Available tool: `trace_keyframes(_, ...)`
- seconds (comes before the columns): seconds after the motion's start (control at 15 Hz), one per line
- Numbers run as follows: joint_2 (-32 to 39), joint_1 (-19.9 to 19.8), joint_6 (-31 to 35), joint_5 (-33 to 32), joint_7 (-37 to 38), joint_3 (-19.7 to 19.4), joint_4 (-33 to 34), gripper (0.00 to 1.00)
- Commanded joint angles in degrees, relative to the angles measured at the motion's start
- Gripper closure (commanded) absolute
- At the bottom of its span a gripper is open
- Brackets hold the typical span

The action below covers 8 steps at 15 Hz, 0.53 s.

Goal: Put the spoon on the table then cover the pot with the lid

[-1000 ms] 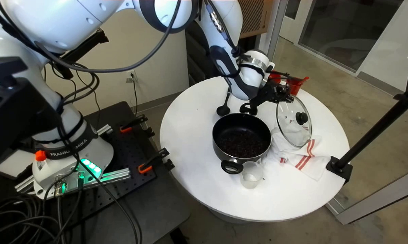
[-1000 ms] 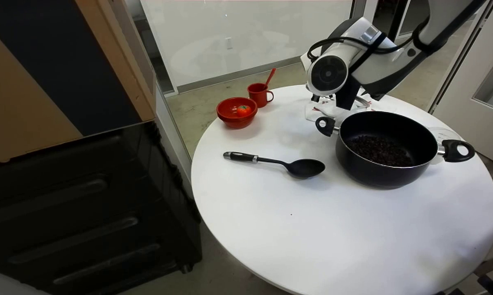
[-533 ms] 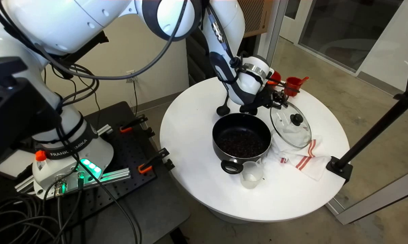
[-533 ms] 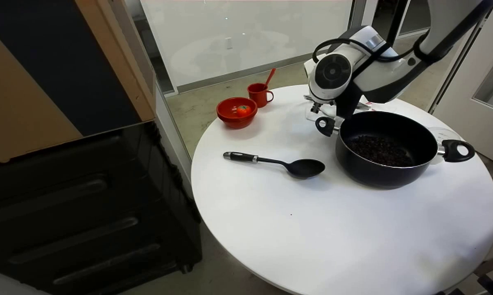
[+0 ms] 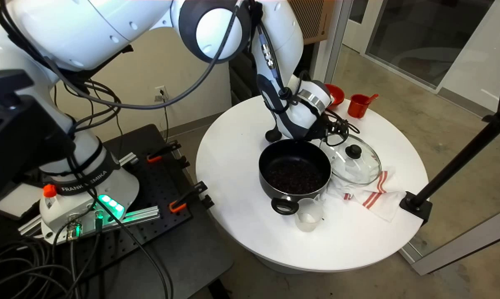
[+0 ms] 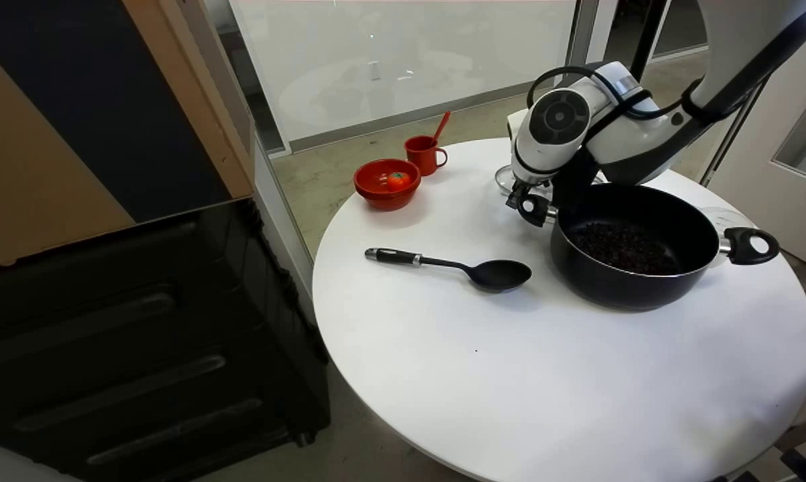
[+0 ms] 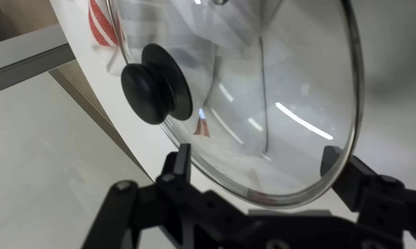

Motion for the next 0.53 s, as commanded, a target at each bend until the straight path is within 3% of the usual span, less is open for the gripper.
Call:
trace_keyframes(0.0,-0.91,-1.63,2.91,3.61,-3.34,1.18,-0.54,0.00)
trace_keyframes(0.27,-3.70,-3.04,3.32,10.97,-5.04,2.93,-3.05,0.00)
trace_keyframes(0.47,-6.50,-6.10,4.88,19.31,-8.83,6.61,-4.29,0.00)
